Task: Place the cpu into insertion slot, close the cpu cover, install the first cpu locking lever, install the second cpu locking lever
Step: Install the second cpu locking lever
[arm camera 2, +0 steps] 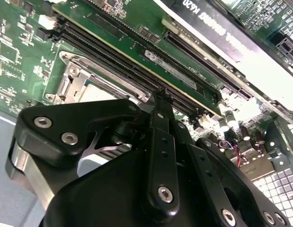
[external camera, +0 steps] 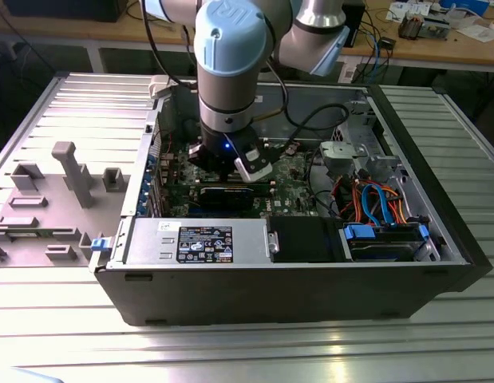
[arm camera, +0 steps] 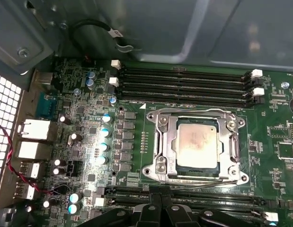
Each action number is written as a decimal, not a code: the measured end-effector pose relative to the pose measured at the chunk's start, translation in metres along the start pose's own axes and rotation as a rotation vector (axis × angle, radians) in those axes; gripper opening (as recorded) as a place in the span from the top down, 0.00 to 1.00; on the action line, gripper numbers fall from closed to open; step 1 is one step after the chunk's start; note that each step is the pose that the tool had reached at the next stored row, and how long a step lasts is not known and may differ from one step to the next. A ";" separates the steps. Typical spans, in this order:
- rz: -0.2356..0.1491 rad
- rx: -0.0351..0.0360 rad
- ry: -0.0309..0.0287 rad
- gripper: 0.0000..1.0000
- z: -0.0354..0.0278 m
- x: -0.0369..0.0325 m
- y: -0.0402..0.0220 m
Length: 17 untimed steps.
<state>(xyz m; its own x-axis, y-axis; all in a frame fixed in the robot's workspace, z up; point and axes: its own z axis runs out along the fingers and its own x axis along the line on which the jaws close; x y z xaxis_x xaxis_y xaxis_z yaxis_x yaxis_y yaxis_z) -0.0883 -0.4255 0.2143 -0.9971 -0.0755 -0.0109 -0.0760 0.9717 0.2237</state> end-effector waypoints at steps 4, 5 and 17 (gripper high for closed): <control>-0.011 -0.0002 0.0024 0.89 0.0021 0.0025 0.0002; -0.014 -0.0002 0.0033 0.89 0.0029 0.0035 0.0005; -0.037 -0.0003 0.0085 0.89 0.0077 0.0039 0.0054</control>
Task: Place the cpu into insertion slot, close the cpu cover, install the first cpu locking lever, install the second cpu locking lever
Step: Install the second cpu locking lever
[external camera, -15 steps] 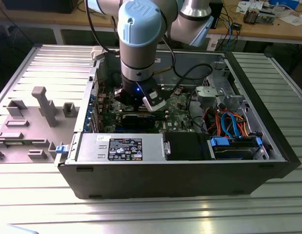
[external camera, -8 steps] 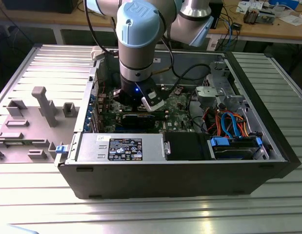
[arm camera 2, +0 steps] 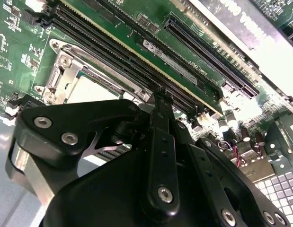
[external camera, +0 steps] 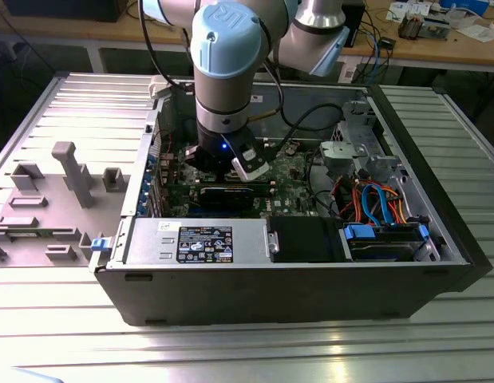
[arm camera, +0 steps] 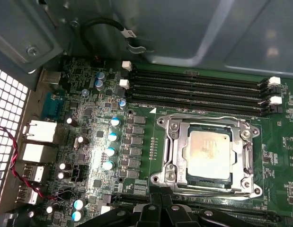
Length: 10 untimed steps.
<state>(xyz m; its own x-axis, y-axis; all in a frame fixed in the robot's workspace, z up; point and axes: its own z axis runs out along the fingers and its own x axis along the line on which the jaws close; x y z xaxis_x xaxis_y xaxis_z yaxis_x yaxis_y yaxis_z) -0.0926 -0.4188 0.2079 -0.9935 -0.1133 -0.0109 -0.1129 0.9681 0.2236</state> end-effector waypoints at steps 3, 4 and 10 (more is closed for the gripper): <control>-0.001 0.0000 0.0003 0.89 0.0013 0.0000 -0.0002; -0.002 0.0003 0.0005 0.89 0.0020 0.0000 -0.0004; -0.015 0.0003 0.0036 0.89 0.0060 -0.0007 0.0056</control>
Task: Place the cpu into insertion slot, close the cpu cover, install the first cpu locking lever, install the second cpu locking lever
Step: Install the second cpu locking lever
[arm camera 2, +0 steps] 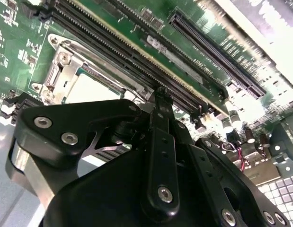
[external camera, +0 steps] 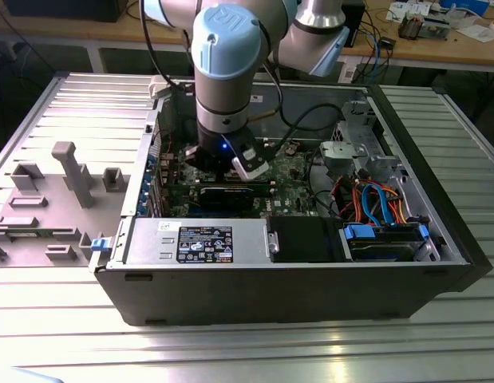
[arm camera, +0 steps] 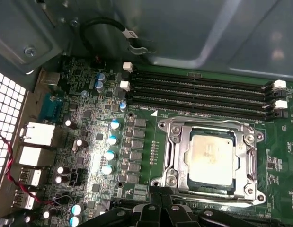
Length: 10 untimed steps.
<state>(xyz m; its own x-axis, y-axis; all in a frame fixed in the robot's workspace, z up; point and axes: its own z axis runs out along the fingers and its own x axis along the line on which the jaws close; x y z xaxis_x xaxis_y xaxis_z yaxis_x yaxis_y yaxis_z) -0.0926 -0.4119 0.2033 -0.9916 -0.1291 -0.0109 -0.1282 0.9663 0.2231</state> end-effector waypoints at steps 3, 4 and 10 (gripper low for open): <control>-0.006 0.0000 0.0014 0.89 0.0014 -0.0004 0.0031; -0.008 -0.0001 0.0018 0.89 0.0020 -0.0006 0.0040; -0.010 0.0003 0.0027 0.89 0.0067 -0.0005 0.0030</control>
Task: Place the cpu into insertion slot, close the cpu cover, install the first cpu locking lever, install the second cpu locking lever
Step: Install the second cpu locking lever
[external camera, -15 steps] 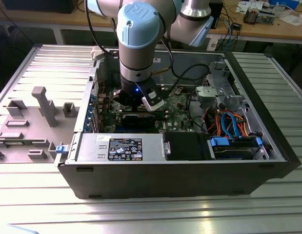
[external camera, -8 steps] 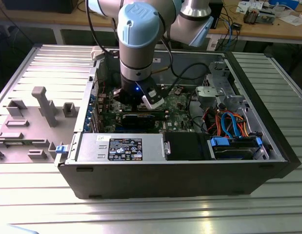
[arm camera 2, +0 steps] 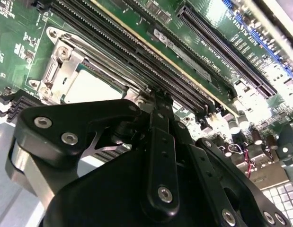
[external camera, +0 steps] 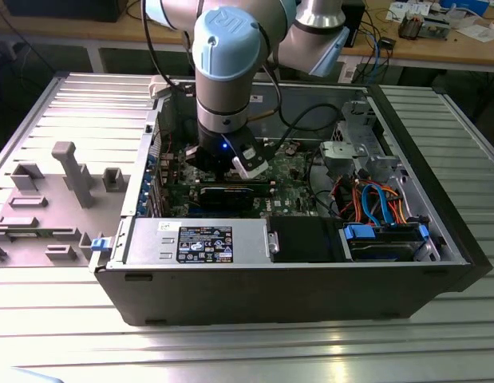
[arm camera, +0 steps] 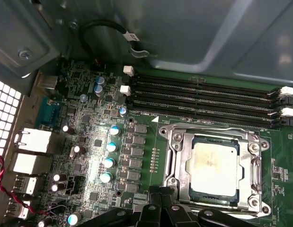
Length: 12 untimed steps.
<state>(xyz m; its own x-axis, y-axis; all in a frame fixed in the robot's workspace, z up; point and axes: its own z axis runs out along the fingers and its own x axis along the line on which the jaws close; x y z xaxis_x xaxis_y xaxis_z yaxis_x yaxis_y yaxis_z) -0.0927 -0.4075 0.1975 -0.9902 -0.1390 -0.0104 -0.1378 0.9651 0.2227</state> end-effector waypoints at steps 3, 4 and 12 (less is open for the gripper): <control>0.000 0.0063 -0.0002 0.89 0.0004 0.0002 0.0002; 0.000 0.0229 0.0000 0.89 -0.0003 0.0001 0.0007; 0.001 0.0402 0.0063 0.89 -0.0124 -0.0063 0.0071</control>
<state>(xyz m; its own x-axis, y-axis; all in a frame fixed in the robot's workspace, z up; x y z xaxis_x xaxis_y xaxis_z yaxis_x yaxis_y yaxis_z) -0.0871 -0.4025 0.2112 -0.9902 -0.1394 -0.0040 -0.1377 0.9733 0.1834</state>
